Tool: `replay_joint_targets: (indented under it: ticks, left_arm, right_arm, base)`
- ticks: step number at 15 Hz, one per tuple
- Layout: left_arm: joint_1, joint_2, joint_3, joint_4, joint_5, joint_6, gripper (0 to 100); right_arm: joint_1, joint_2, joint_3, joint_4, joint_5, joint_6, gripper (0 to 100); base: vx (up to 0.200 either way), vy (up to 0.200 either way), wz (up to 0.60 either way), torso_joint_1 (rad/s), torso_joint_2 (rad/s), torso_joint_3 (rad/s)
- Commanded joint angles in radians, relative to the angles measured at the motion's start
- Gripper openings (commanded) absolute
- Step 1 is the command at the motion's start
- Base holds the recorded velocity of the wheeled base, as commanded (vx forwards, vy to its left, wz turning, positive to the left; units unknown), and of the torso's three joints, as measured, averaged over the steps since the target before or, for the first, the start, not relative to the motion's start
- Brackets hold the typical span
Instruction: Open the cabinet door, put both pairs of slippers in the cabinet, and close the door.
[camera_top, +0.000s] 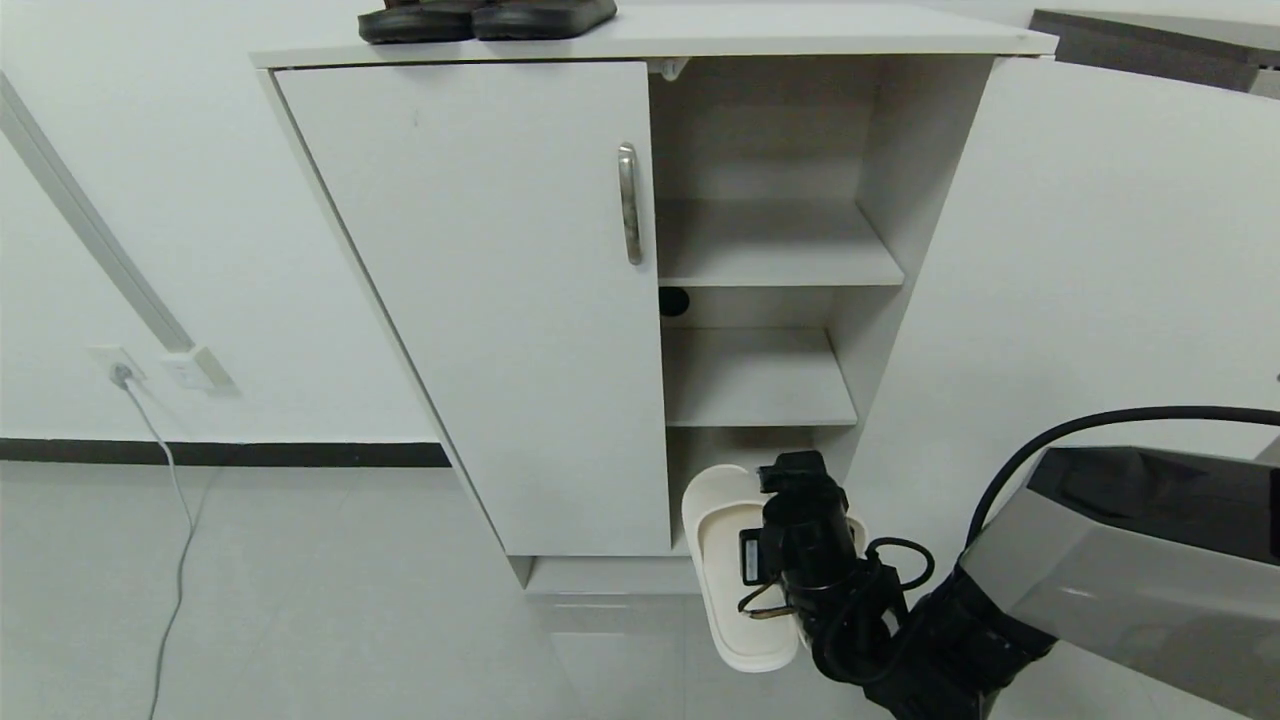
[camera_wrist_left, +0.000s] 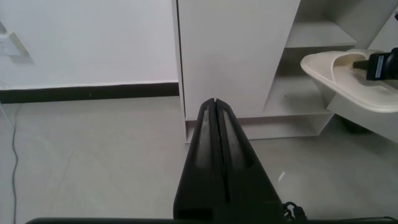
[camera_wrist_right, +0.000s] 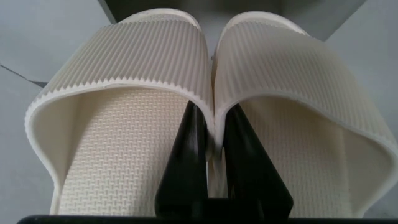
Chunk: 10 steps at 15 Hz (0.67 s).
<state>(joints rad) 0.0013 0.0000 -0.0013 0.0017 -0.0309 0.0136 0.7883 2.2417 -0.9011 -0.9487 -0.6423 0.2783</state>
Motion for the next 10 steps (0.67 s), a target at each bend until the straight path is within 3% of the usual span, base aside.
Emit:
replay_joint_targets:
  ticks: [1,4,7,10]
  left_arm:
    - [0.0,0.002,0.001,0.0,0.0,0.0,0]
    - [0.0,0.002,0.001,0.0,0.002,-0.003,0]
    - [0.0,0.002,0.001,0.0,0.002,-0.004,0]
    - [0.0,0.002,0.001,0.0,0.002,-0.004,0]
  right_arm:
    - [-0.001,0.006,0.002,-0.012,-0.002,0.001,0]
    - [-0.008,0.042,0.005,-0.107,-0.031,-0.018,0]
    - [-0.037,0.107,0.042,-0.446,-0.049,-0.186,0]
    - [-0.044,0.127,0.042,-0.527,-0.048,-0.24,0]
  base:
    - [0.0,0.0,0.0,0.002,0.0,-0.159]
    - [0.0,0.0,0.0,0.006,0.0,-0.05]
    - [0.0,0.0,0.0,0.0,0.0,0.0]
    - [0.0,0.0,0.0,0.0,0.0,0.0]
